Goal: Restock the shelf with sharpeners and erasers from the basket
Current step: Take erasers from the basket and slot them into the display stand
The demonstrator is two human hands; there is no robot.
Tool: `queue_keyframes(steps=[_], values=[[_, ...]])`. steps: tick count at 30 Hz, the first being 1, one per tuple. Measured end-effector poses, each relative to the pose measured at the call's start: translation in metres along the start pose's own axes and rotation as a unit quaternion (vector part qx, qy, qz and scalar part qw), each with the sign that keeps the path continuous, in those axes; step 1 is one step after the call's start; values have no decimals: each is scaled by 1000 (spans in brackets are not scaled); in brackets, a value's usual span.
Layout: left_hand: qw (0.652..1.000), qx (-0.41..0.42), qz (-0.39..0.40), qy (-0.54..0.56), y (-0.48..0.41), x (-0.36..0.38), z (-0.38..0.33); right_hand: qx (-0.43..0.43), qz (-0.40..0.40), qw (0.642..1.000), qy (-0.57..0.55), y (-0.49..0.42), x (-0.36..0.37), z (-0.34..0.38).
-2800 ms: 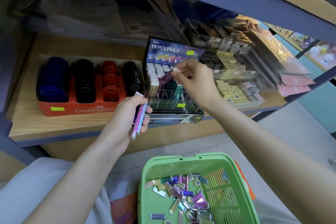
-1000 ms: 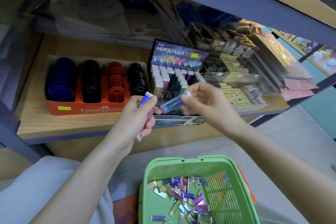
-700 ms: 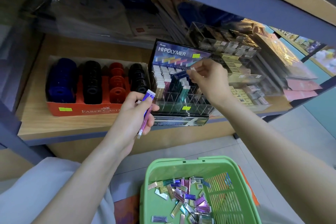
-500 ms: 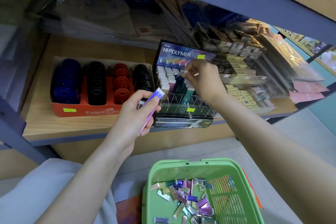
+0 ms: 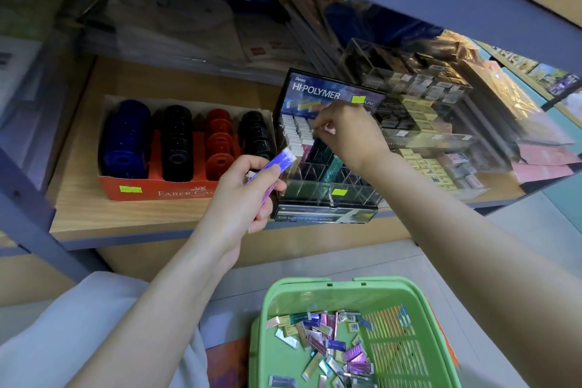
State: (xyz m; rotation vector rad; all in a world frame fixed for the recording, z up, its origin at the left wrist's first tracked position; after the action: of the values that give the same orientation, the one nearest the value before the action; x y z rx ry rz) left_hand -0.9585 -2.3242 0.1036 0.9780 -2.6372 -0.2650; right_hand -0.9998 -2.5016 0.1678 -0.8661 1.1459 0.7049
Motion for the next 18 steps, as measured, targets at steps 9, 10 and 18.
queue_keyframes(steps=[9, 10, 18], values=[[996, 50, 23, -73, 3, 5, -4, -14, -16, 981, -194, 65, -21, 37], [996, 50, 29, -72, 4, 8, -4, -23, 20, 976, -214, 75, -17, 42], [995, 42, 55, -74, 8, 22, 2, 17, 111, 957, -269, 105, -7, 42]])
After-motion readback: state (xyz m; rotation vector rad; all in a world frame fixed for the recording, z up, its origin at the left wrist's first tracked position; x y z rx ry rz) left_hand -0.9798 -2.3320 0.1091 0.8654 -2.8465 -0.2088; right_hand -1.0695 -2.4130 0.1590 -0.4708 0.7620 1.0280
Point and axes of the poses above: each hand's wrist, its own y-axis away from the middle knuckle, its own x-axis out of the palm, z = x × y, the point moved 6 cm from there along -y, towards the middle knuckle, and after that the axes turned 3 degrees about -y, right-handed, at the moved point
